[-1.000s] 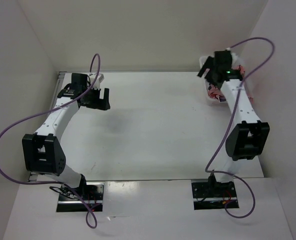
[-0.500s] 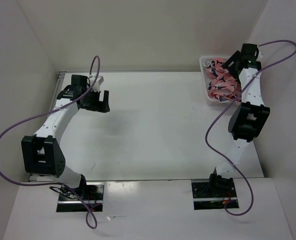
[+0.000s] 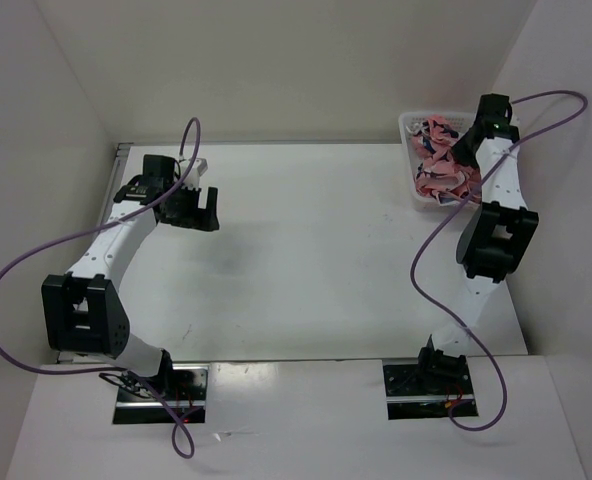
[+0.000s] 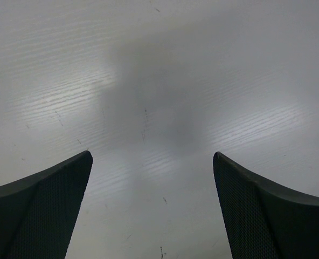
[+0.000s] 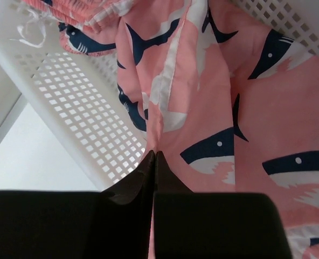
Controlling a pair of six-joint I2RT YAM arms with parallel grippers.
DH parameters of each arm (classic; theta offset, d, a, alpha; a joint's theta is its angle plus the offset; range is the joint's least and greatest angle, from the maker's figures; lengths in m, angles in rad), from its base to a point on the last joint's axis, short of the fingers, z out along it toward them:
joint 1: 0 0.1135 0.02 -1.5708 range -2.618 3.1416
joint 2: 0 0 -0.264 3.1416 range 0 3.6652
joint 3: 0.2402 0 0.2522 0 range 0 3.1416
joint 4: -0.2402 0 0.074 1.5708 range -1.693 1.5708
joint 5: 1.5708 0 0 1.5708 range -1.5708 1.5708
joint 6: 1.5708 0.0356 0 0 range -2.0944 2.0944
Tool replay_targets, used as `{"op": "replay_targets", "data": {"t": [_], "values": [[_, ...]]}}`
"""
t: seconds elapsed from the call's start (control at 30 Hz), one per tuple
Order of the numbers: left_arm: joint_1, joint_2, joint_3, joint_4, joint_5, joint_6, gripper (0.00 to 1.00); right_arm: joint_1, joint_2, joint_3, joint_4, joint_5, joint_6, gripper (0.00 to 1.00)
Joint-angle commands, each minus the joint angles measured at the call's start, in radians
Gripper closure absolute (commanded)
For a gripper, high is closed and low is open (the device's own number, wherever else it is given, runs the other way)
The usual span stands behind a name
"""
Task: Fold and stack the shorts
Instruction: Grab the shorts from the pile
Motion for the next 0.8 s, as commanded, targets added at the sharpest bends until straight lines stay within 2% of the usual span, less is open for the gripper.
{"op": "replay_targets", "data": {"t": [0.0, 0.33, 0.43, 0.57, 0.7, 0.77], "values": [[0.006, -0.033, 0.001, -0.001, 0.029, 0.004, 0.01, 0.004, -0.119, -0.008, 0.017, 0.002, 0.000, 1.00], [0.006, -0.054, 0.001, -0.001, 0.038, 0.004, 0.01, 0.036, -0.299, -0.090, 0.043, 0.046, -0.019, 1.00], [0.006, -0.074, -0.009, -0.001, 0.050, 0.004, 0.01, 0.086, -0.329, -0.006, 0.025, 0.037, -0.019, 1.00], [0.006, -0.083, -0.009, -0.001, 0.070, 0.004, 0.01, 0.197, -0.338, 0.256, 0.008, 0.001, -0.048, 1.00], [0.006, -0.094, 0.011, -0.001, 0.070, 0.004, 0.01, 0.266, -0.358, 0.407, 0.092, -0.240, -0.033, 1.00], [0.015, -0.103, 0.022, -0.001, 0.081, 0.004, 0.01, 0.310, -0.387, 0.441, 0.194, -0.323, -0.017, 1.00]]}}
